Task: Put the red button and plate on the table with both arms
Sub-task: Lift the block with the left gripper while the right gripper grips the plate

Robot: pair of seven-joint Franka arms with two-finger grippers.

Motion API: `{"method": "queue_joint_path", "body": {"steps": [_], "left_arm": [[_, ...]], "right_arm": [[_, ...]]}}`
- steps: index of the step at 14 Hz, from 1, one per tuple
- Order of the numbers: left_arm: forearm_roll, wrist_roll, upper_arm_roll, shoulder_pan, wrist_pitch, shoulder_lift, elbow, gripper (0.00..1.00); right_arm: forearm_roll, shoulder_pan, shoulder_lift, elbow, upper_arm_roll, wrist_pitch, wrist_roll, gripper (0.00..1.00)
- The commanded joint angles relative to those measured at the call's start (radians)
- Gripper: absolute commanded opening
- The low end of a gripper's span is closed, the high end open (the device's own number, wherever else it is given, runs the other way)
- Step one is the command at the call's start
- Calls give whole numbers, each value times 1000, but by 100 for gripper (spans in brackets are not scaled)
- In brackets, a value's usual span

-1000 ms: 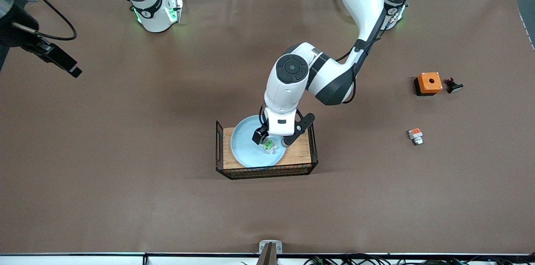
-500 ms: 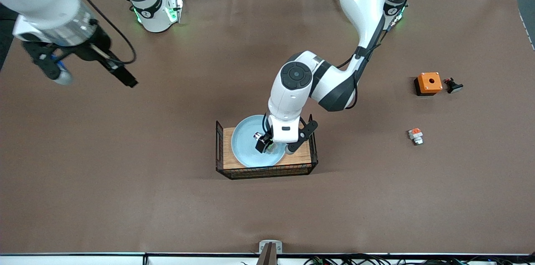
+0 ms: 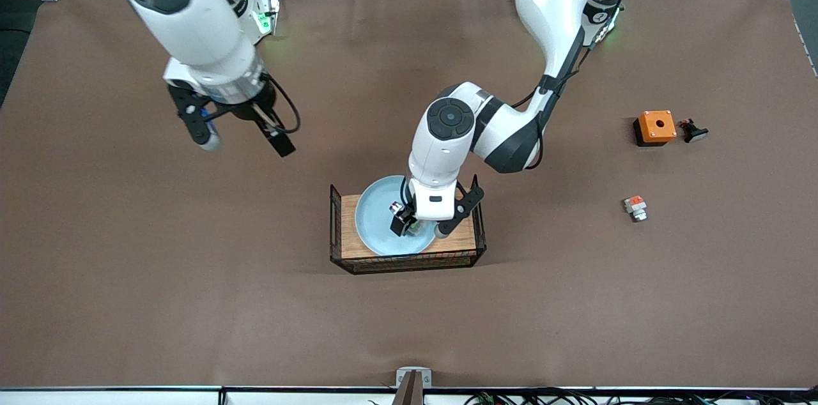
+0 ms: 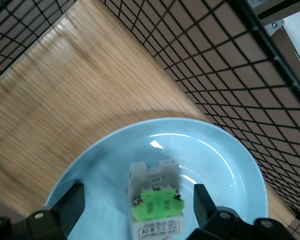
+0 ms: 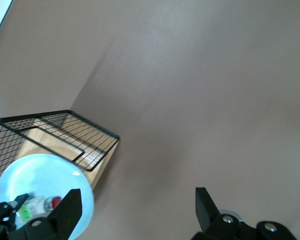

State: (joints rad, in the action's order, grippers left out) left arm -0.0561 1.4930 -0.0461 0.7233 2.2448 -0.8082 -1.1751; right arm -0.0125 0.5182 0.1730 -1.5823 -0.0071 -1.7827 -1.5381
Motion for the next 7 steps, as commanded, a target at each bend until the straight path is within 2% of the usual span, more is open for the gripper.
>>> {"method": "queue_joint_path", "body": {"steps": [1,4,5,7], "left_arm": [[7,10,-18,24,-4,-9,17,56],[7,27,-18,24,-10,-5,17,6],[7,26,-18,22,-11,-2,17,0],[6,23,-17,19,-31,3,17,0]], "right_arm": [[3,19,43,22,-10,-36,-77,100],[2,35,86,24,-10,-89,-166,100],[3,48,103,25,-10,-110,-207,100],[3,57,135,27,-10,-151,-298,100]]}}
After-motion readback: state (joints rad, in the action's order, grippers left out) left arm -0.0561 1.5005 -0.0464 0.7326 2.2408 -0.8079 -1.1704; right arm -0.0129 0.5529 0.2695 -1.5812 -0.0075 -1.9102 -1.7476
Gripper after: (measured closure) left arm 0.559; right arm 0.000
